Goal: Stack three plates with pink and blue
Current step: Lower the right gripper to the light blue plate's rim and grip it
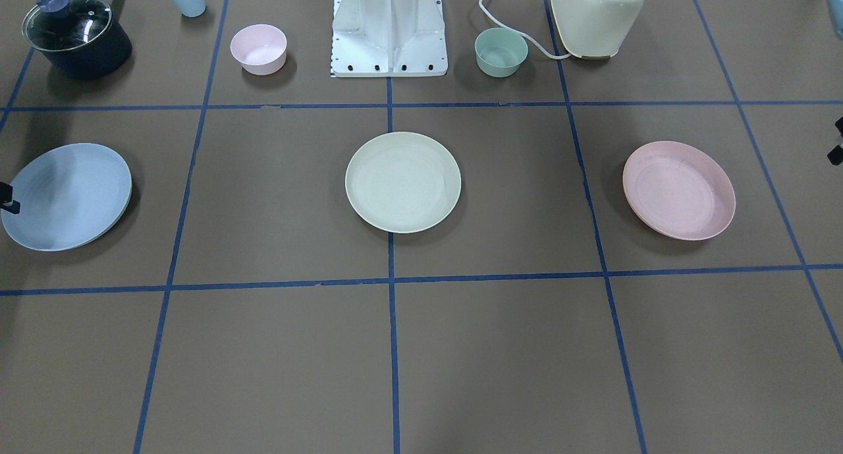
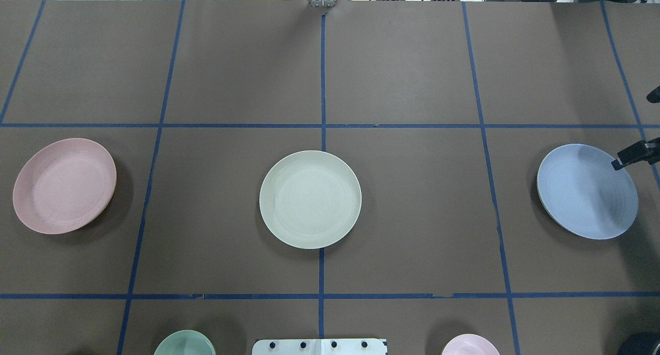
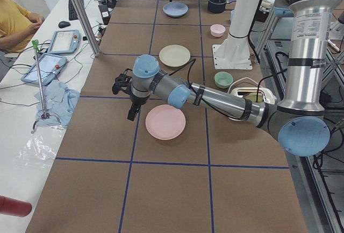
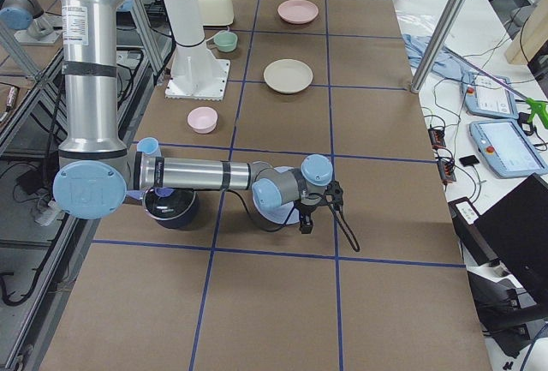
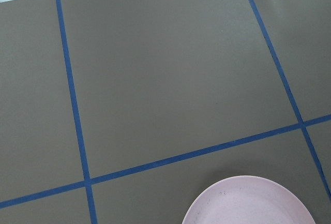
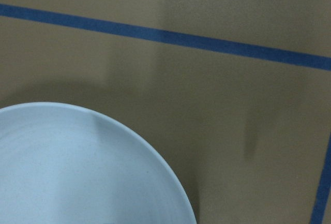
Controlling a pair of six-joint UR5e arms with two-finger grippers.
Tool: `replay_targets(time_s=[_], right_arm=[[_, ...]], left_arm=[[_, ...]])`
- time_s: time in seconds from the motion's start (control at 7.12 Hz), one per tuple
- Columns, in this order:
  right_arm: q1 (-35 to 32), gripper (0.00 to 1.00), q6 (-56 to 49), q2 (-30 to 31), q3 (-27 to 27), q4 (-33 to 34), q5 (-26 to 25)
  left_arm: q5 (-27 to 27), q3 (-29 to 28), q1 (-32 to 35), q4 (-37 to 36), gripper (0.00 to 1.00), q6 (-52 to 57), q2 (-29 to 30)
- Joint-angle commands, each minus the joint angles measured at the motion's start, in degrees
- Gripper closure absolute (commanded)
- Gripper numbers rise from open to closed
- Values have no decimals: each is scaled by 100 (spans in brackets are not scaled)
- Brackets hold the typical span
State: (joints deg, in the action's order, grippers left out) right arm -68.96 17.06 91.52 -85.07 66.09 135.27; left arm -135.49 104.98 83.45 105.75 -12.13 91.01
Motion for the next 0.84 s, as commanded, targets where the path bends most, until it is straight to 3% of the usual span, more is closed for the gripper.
replay_targets(time_s=[0.0,0.28,0.56,0.7], right_arm=[[154,5,26,6,105,-158,26],[252,8,17,23,105,-166,52],[261,64,17,58,210,-166,61],[261,80,0,58,271,-201,70]], left_arm=[[-4,31,-4,-11,1,0,-4],[-13,101,-13,15,1,0,-162],[-13,171,-13,7,1,0,-189],[-13,189,-4,7,1,0,-206]])
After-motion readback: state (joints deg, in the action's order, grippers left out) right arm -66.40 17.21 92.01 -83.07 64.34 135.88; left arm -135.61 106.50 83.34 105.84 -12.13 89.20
